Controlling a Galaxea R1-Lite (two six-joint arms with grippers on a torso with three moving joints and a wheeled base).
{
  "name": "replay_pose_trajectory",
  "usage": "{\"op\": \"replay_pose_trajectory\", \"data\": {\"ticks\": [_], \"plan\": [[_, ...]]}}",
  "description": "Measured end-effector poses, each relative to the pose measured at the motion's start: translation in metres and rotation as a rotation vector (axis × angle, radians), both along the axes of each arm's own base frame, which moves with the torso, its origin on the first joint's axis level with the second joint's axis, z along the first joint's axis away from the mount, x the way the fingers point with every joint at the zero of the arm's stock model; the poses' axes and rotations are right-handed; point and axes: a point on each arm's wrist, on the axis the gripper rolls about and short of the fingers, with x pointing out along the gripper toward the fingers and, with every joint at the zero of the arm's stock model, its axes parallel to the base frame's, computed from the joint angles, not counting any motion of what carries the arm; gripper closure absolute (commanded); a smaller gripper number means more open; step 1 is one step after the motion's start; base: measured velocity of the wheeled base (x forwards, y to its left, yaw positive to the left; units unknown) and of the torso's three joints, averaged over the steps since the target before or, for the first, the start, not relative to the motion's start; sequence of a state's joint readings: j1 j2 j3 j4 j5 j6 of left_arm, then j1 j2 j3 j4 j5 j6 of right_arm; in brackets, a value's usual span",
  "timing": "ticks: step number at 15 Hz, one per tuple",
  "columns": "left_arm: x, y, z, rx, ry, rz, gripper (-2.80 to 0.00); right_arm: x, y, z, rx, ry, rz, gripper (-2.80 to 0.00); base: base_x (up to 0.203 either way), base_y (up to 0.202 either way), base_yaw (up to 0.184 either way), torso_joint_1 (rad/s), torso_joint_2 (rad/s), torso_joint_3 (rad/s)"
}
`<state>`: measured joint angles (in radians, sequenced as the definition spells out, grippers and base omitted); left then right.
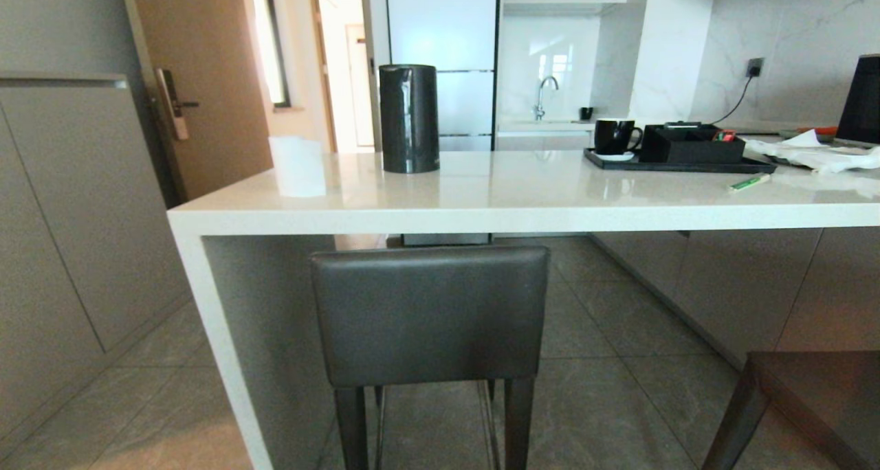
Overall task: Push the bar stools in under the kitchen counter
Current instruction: Pull the gray chair out from under the dining table
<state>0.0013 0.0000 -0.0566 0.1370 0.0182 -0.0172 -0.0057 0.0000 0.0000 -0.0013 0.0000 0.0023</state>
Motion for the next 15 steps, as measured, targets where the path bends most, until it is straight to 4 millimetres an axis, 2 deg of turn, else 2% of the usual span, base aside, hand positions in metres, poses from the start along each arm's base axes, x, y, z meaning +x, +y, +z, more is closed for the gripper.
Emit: {"op": "replay_pose_trajectory", "data": {"ticks": [15], "plan": [[-0.0001,0.0000,0.0003,0.000,-0.001,-0.004,-2.80,0.0000,0.0000,0.0000,-0.001,0.000,0.000,-2.80,0.000,0.000,0.000,0.000,0.00,0.000]]}}
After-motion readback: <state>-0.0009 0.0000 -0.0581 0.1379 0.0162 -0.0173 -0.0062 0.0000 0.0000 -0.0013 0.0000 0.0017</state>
